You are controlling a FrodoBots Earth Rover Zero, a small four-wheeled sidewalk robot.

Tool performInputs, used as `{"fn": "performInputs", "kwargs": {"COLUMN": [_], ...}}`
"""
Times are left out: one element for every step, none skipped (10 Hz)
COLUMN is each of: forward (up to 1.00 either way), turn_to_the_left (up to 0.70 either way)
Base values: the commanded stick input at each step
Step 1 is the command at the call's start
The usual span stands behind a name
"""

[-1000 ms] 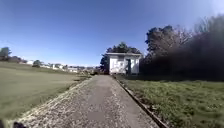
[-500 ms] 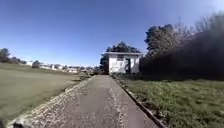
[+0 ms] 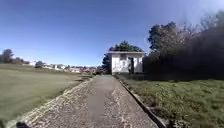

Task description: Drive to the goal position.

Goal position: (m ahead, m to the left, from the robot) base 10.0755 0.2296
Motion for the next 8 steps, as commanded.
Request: {"fn": "performInputs", "kwargs": {"forward": [0.5,0.5,0.5,0.5,0.5,0.5,0.5,0.5], "turn_to_the_left": [0.0,0.0,0.0,0.0,0.0,0.03,0.2,0.27]}}
